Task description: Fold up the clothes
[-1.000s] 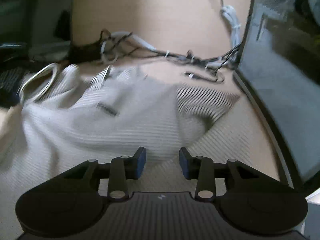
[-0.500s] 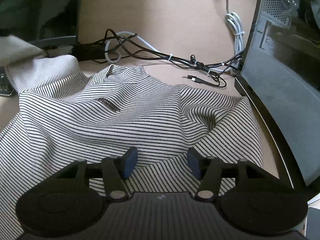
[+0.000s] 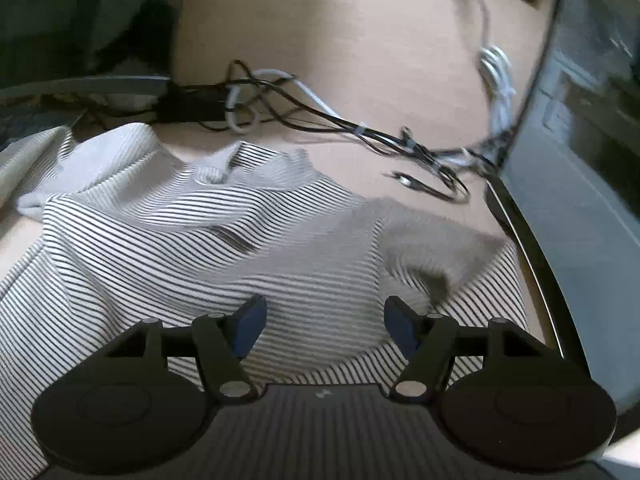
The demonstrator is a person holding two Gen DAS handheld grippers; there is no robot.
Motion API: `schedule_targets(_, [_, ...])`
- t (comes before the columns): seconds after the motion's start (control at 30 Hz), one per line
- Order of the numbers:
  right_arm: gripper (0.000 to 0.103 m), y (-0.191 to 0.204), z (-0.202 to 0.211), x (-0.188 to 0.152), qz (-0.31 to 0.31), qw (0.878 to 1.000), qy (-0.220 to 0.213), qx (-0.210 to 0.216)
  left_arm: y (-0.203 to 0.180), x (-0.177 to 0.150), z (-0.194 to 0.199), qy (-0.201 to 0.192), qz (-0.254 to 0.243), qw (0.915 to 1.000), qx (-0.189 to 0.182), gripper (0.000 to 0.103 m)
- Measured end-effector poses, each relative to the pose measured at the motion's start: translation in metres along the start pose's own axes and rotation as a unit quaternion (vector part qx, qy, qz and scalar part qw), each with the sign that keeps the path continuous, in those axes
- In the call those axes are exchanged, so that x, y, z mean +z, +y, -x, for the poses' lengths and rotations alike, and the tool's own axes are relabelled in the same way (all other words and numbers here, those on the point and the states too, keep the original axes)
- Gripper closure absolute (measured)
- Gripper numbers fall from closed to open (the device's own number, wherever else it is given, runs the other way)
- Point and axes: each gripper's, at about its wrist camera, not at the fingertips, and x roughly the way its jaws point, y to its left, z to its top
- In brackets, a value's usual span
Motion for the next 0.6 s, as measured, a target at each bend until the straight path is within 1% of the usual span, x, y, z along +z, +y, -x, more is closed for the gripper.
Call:
schedule_targets(0.03, [0.037,0.002,-0.002,0.001,0.005,1.000,0.002,0.002,-0.012,-0.005,-0.006,0.013,-0.039,0.9992,-0.006,0.009])
schedule_targets(0.07, [0.037,0.004,-0.005,0.001,0.005,1.000,0.006,0.005,-0.024,-0.011,-0.012,0.021,-0.079,0.9966,-0.005,0.008])
schedule_targets(0.13, [0.037,0.007,-0.009,-0.002,0.002,1.000,0.013,0.007,-0.044,-0.024,-0.027,0.021,-0.164,0.9859,0.027,0.008])
schedule_targets(0.17, [0.037,0.007,-0.009,-0.004,-0.001,1.000,0.012,0.007,-0.050,-0.030,-0.034,0.021,-0.193,0.9801,0.044,0.009])
schedule_targets(0.2, [0.037,0.006,-0.008,-0.005,-0.006,1.000,0.012,0.007,-0.051,-0.036,-0.040,0.025,-0.214,0.9749,0.056,0.015])
schedule_targets(0.23, [0.037,0.005,-0.007,-0.006,-0.011,1.000,0.012,0.007,-0.051,-0.039,-0.047,0.031,-0.226,0.9717,0.062,0.038])
schedule_targets(0.27, [0.036,0.003,-0.006,-0.008,-0.016,1.000,0.012,0.008,-0.047,-0.040,-0.053,0.039,-0.232,0.9699,0.063,0.053])
schedule_targets(0.3, [0.036,0.002,-0.005,-0.010,-0.019,1.000,0.011,0.008,-0.043,-0.041,-0.057,0.048,-0.234,0.9689,0.065,0.071])
schedule_targets(0.37, [0.032,0.001,-0.003,-0.014,-0.025,1.000,0.008,0.006,-0.041,-0.039,-0.057,0.048,-0.226,0.9710,0.062,0.080])
schedule_targets(0.4, [0.031,0.000,-0.003,-0.016,-0.031,1.000,0.005,0.005,-0.041,-0.037,-0.054,0.044,-0.221,0.9723,0.061,0.088])
schedule_targets(0.43, [0.029,-0.001,-0.002,-0.017,-0.037,0.999,0.003,0.004,-0.041,-0.034,-0.051,0.037,-0.219,0.9731,0.062,0.091])
schedule_targets(0.57, [0.026,-0.003,-0.001,-0.021,-0.050,0.999,-0.002,-0.002,-0.038,-0.011,-0.037,0.009,-0.200,0.9773,0.071,0.094])
schedule_targets(0.6, [0.025,-0.004,-0.001,-0.022,-0.052,0.999,-0.003,-0.003,-0.035,-0.006,-0.036,0.003,-0.198,0.9771,0.079,0.097])
